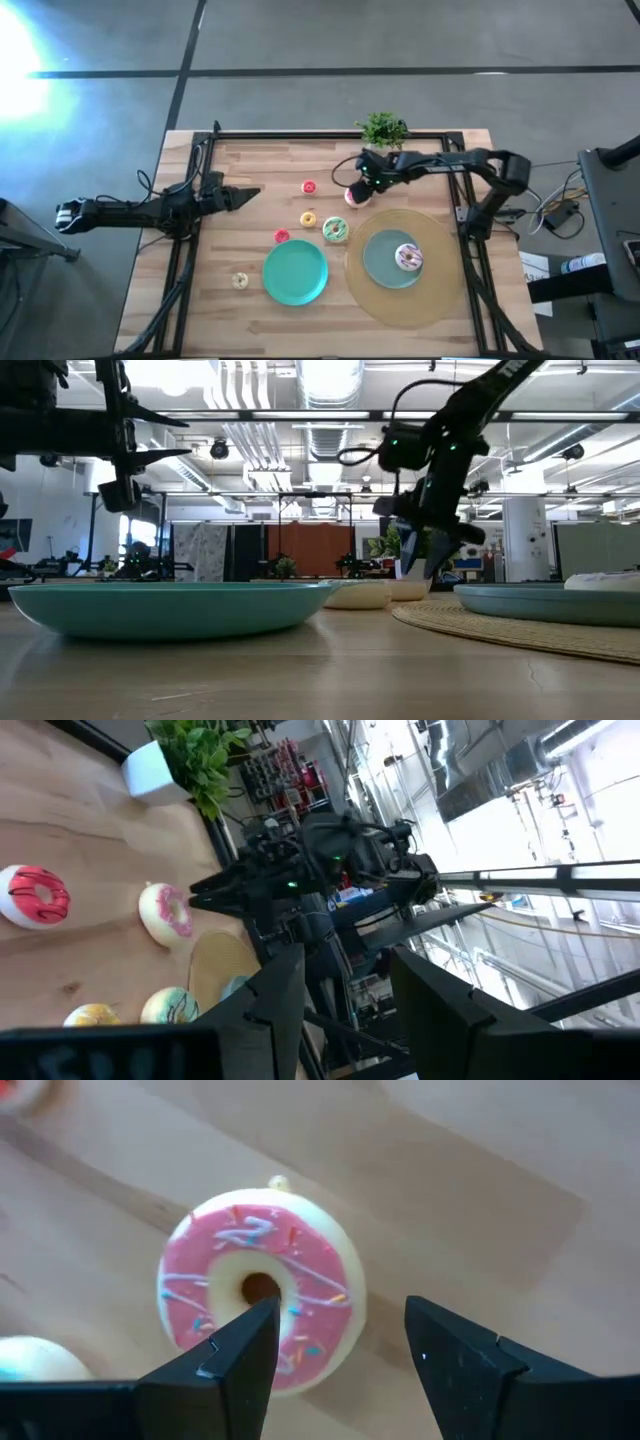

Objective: Pick & Place donuts
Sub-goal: Put the large pink donut on the blue plate

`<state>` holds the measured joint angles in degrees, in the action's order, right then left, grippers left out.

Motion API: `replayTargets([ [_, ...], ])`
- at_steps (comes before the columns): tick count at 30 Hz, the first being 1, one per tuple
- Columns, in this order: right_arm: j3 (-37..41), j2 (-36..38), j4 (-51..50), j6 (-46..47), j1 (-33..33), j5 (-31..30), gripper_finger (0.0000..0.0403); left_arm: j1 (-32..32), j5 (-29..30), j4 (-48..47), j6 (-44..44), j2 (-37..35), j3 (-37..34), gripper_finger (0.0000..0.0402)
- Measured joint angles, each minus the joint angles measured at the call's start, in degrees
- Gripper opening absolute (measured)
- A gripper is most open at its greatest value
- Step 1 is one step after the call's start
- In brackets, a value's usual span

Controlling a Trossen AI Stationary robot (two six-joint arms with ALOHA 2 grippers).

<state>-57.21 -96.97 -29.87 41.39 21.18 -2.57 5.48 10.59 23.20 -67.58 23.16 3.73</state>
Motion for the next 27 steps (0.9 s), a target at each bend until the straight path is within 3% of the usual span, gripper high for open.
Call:
replayTargets([
  [10,-4.0,-7.9,-0.3,-3.1,1.0,3.8,0.0199,0.0,0.0,-0.9,-0.4,0.0,-0.1,0.0123],
  [14,-4.1,-7.7,-0.6,-3.5,1.0,3.4,0.0145,0.0,0.0,-1.4,-0.5,0.0,-0.1,0.0123],
  [19,-4.4,-4.9,-3.6,-3.7,1.1,2.1,0.0032,0.0,0.0,-2.4,-0.2,0.0,-0.2,0.0123],
  [27,-1.3,7.2,-14.7,-1.2,-4.0,0.9,0.0015,0.0,-0.6,-2.8,0.0,0.0,-0.2,0.0123],
])
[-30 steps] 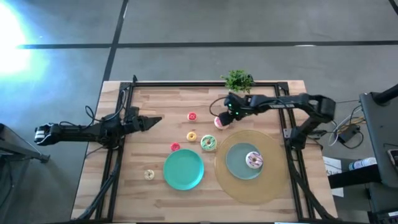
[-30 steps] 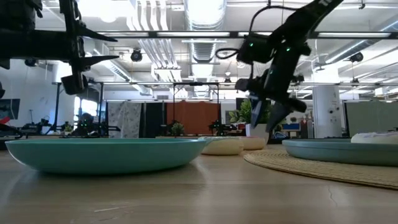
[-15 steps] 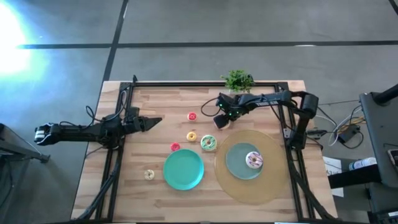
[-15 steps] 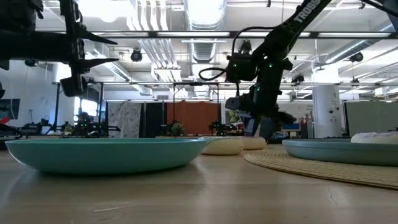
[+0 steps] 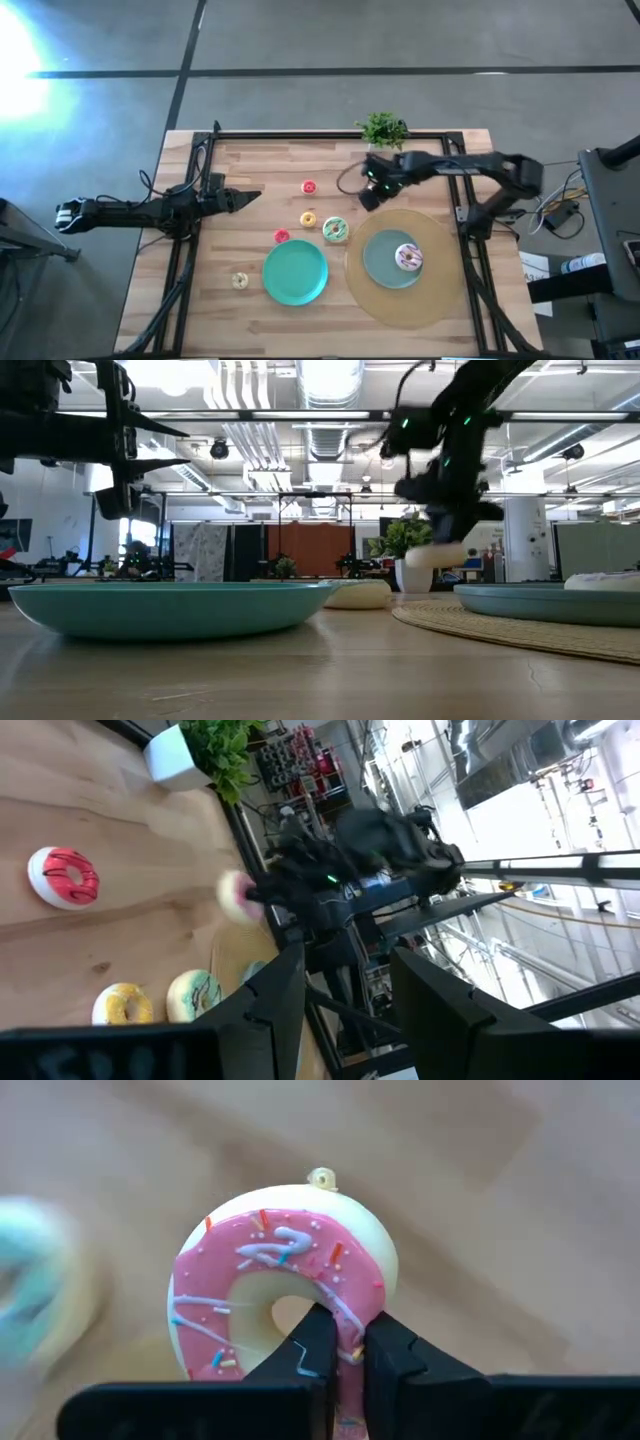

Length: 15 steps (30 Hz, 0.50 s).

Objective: Pick & Place donuts
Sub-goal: Put the large pink donut on the blue plate

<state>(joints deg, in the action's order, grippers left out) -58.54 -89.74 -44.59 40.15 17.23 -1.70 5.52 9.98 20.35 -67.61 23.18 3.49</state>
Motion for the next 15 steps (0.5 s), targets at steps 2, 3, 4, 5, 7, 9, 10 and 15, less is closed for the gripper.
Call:
replayTargets([
  [2,1.6,4.7,-2.1,2.9,-3.7,0.4,0.0015,0.0,0.0,0.0,0.0,0.0,0.0,0.0123],
  [3,2.6,6.9,-3.2,4.9,-5.7,0.7,0.0015,0.0,0.0,0.0,0.1,0.0,0.0,0.0123],
  [4,3.6,8.8,-3.9,7.1,-8.1,1.3,0.0014,0.0,0.0,-0.1,0.4,0.0,0.0,0.0123],
  [5,4.8,10.4,-4.5,9.6,-10.5,1.9,0.0014,0.0,0.0,-0.1,0.6,0.0,0.0,0.0123],
  [7,7.1,12.7,-4.9,15.6,-15.4,3.1,0.0014,0.0,0.0,-0.5,1.2,0.1,0.0,0.0123],
  [9,8.9,13.9,-4.0,20.5,-20.2,3.2,0.0014,0.0,0.0,-0.6,1.7,0.1,0.0,0.0123],
  [10,9.5,13.9,-3.4,23.1,-22.4,3.1,0.0014,0.0,0.0,-0.9,1.8,0.1,0.0,0.0123],
  [15,10.5,11.1,1.1,31.5,-29.8,-3.0,0.0015,0.0,0.0,-1.5,1.8,0.1,0.0,0.0123],
])
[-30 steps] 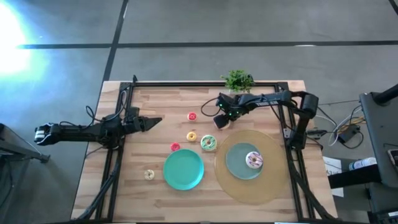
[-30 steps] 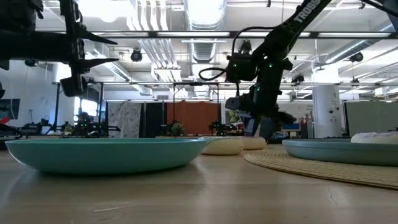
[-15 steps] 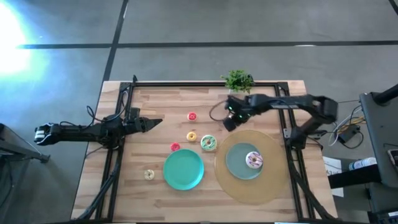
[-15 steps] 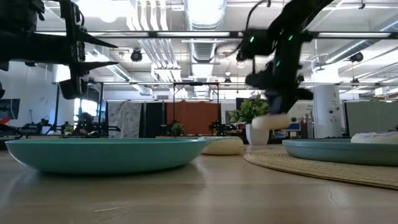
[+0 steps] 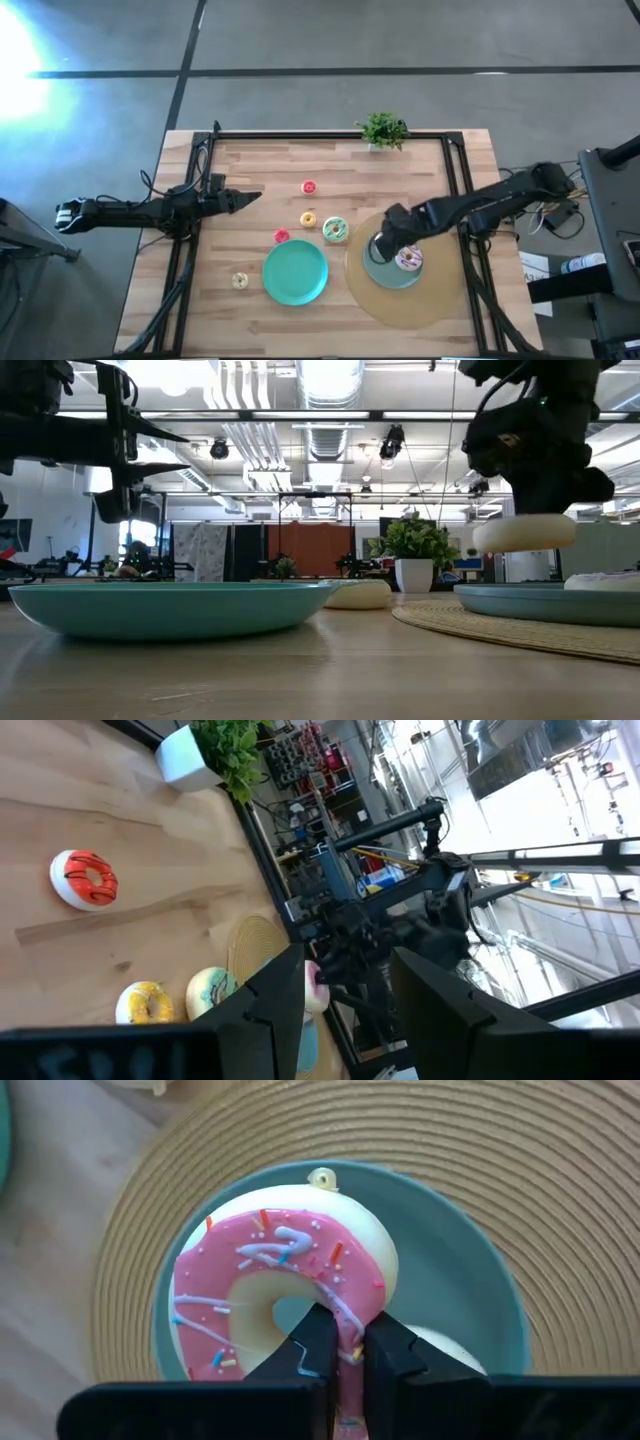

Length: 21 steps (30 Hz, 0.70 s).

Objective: Pick & Place donuts
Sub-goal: Put the large pink donut on the blue plate, then put the large green donut on the blue plate

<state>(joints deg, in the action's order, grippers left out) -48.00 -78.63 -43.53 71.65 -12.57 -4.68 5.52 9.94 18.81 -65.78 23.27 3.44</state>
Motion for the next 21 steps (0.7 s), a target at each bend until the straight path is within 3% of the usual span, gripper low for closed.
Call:
replayTargets([
  [4,-0.9,-4.0,0.8,0.4,-1.8,-3.9,0.0046,0.0,0.0,0.0,-0.2,0.0,0.0,0.0123],
  [10,-1.5,-8.7,0.5,0.1,-1.7,-5.5,0.0137,0.0,0.0,0.0,-0.6,0.0,0.0,0.0123],
  [15,-3.4,-8.9,-1.0,-3.3,-1.9,-5.7,0.0205,0.0,0.3,0.0,-0.5,0.0,0.0,0.0123],
  [21,-7.4,-7.0,-11.2,-6.1,-1.7,-10.5,0.0245,0.0,0.4,0.0,-3.8,0.0,0.0,0.0123],
])
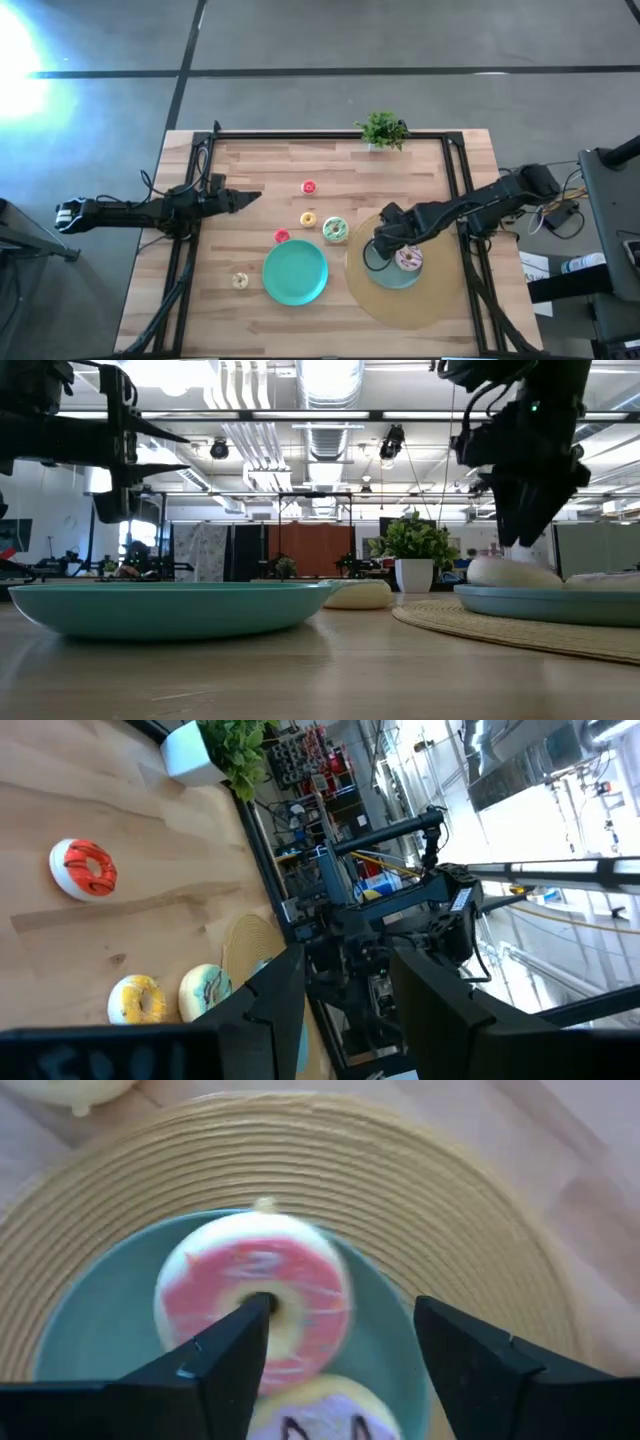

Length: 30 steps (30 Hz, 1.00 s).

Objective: Pick & Place donuts
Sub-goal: Put the large green donut on the blue plate

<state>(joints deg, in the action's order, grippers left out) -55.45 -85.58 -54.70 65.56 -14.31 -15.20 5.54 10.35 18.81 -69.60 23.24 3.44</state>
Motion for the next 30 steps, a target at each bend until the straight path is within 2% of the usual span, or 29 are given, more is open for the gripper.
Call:
replayTargets([
  [2,-1.8,0.7,1.1,-2.3,0.5,0.0,0.0251,0.0,-0.5,0.0,-0.6,0.0,0.0,0.0123],
  [5,-3.9,0.6,7.8,-9.1,2.9,0.4,0.0255,0.0,-0.6,0.0,-0.6,0.2,0.0,0.0123],
  [11,-6.4,-7.3,21.2,-15.8,12.5,6.0,0.0256,0.0,-0.6,0.0,-1.1,1.0,0.0,0.0123],
  [19,-14.4,-17.7,20.5,-25.4,16.8,12.7,0.0252,-0.1,-1.8,-0.4,-1.6,1.4,0.0,0.0123],
  [30,-17.2,-25.2,20.7,-28.3,17.7,16.2,0.0276,-0.1,-1.8,-1.8,-1.6,1.5,0.0,0.0123],
])
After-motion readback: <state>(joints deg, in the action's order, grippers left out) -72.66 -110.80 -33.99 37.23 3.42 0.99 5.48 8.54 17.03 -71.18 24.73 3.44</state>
